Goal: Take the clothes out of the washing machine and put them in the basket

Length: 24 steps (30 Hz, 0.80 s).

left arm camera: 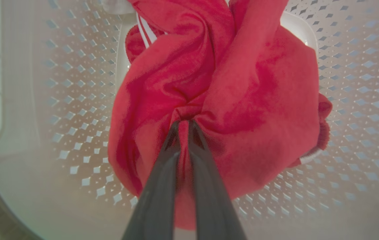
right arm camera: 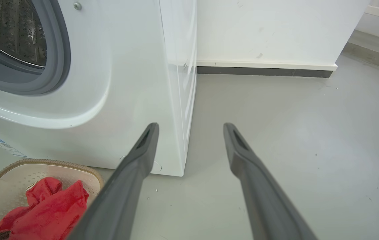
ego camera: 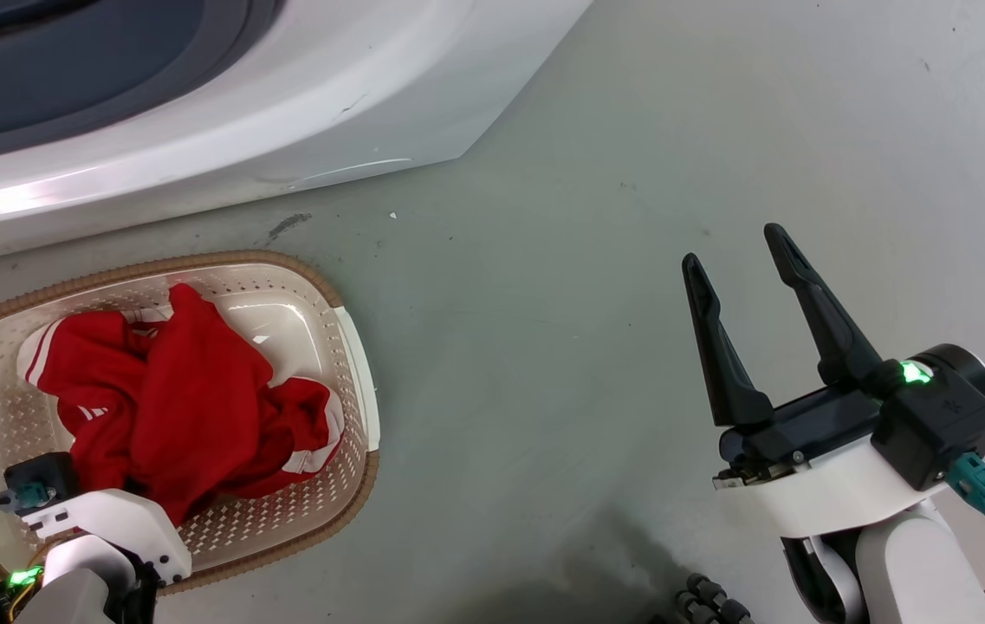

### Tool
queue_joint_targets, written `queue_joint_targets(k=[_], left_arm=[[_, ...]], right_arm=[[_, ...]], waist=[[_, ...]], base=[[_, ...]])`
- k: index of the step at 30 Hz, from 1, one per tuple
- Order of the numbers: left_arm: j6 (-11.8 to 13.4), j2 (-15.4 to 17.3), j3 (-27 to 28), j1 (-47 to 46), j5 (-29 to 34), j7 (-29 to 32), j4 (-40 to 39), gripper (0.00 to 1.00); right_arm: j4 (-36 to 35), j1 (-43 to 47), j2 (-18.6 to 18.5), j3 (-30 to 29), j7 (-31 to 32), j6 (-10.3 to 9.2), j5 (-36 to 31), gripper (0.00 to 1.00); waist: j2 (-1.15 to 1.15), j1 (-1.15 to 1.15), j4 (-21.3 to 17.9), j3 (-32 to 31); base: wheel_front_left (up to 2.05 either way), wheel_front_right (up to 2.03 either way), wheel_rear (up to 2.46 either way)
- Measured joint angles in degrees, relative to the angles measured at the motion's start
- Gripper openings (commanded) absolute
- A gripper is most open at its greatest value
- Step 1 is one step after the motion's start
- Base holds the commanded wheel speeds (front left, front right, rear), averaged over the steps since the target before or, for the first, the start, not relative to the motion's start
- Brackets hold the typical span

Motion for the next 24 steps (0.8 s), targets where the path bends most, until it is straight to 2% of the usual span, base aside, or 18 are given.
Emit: queue_joint_targets(k=[5, 6, 7, 9, 16, 24], left_arm=[[-1.8, -0.4, -0.2, -1.3, -0.3, 0.0, 2.4, 0.00], [-2.5, -0.6, -0.4, -1.4, -0.3, 0.3, 2.7, 0.04], [-2.8, -0.7, -0.7, -1.6, -0.3, 0.7, 3.0, 0.22], [-3.0, -0.9, -0.9, -1.7, -0.2, 0.5, 3.5, 1.00], [-4.2, -2.5, -1.2, -1.5, -0.4, 0.4, 4.4, 1.00], [-5.0, -5.0, -1.4, 1.0, -0.7, -0.9, 4.7, 1.00]], right_arm=[[0.6, -0.1, 0.0, 0.1, 0.0, -0.01, 0.0, 1.00], [0.7, -0.1, 0.0, 0.1, 0.0, -0.01, 0.0, 1.00], [0.8, -0.1, 0.0, 0.1, 0.0, -0.01, 0.0, 1.00], [1.1, -0.1, 0.0, 0.2, 0.0, -0.01, 0.0, 1.00], [1.8, 0.0, 0.0, -0.5, 0.7, -0.01, -0.8, 1.00], [2.2, 2.2, 0.0, -0.9, 2.3, -0.01, -1.0, 1.00]], waist=[[0.00, 0.00, -0.2, -0.3], [0.00, 0.00, -0.2, -0.6], [0.00, 0.00, -0.2, -0.9], [0.00, 0.00, -0.2, -1.7], [0.00, 0.00, -0.1, -5.9], [0.00, -0.01, 0.9, -13.9]], base=[[0.00, 0.00, 0.00], [0.00, 0.00, 0.00], [0.00, 0.00, 0.00], [0.00, 0.00, 0.00], [0.00, 0.00, 0.00], [0.00, 0.00, 0.00]])
